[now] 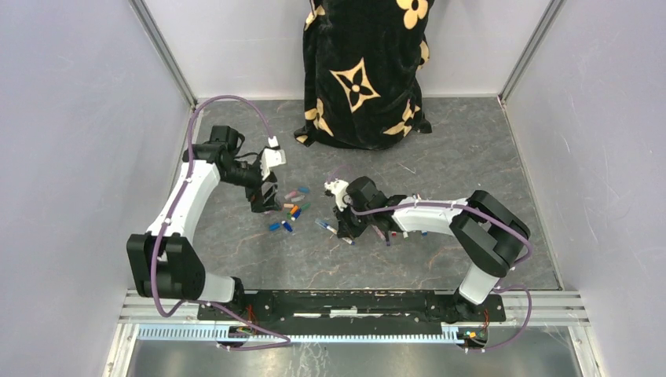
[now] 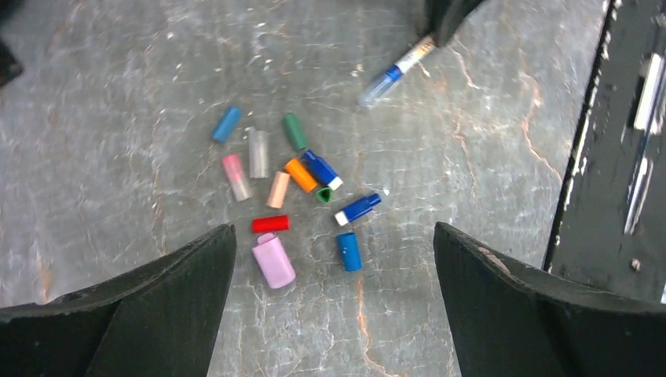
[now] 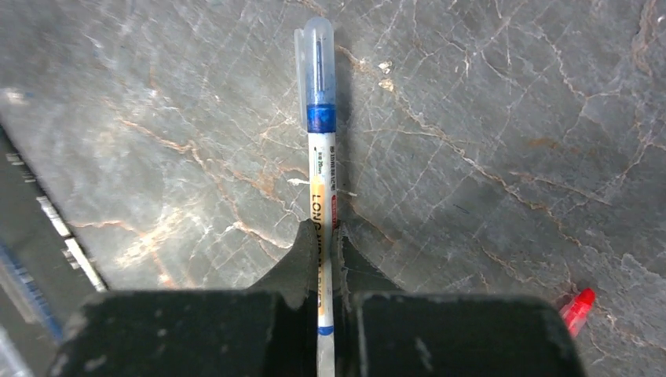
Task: Open the pen caps
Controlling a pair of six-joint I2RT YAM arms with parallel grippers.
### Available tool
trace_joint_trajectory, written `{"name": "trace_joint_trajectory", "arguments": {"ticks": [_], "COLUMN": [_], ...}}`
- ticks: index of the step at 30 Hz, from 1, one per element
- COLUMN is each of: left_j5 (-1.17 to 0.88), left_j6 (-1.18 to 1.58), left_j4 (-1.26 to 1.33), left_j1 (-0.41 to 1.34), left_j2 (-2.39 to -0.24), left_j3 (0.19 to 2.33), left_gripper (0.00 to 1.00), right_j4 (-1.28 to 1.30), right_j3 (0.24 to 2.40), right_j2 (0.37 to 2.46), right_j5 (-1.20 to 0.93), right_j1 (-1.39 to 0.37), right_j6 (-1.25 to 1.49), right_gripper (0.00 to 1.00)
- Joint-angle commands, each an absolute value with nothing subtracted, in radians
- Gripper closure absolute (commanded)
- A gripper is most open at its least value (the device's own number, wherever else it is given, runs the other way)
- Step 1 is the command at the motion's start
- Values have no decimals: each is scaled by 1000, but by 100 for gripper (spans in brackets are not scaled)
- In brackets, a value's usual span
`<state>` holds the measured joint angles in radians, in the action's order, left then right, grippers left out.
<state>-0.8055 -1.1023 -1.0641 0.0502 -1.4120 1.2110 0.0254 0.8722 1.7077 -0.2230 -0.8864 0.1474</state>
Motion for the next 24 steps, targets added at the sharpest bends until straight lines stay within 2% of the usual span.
{"name": "trace_joint_trajectory", "arguments": {"ticks": [1, 5, 10, 17, 22, 24], "left_j5": [-847, -772, -689, -600, -558, -568], "left_j6": [-1389, -1558, -1731, -2035, -2102, -2115], "left_j4": [-1140, -1148, -1111, -1086, -1106, -1073], "left_j1": [99, 158, 242, 336, 386, 394], "left_j2": [-1322, -1253, -1176, -1049, -1012, -984], "left_j3": [1200, 1162, 1117, 1024, 1002, 974], "left_gripper": [0, 0, 0, 0, 5, 10], "right_j4": [9, 8, -131, -381, -494, -577], "right_j3": [892, 923, 947, 951, 951, 935], "right_j2": [1658, 1663, 1688, 1697, 1694, 1698], "right_j5": [-537, -709, -883, -991, -1014, -1025], "right_j1": [-804, -769, -752, -750, -750, -750], "right_j6": [255, 342, 515, 776, 887, 950], "right_gripper": [100, 100, 100, 100, 100, 100]}}
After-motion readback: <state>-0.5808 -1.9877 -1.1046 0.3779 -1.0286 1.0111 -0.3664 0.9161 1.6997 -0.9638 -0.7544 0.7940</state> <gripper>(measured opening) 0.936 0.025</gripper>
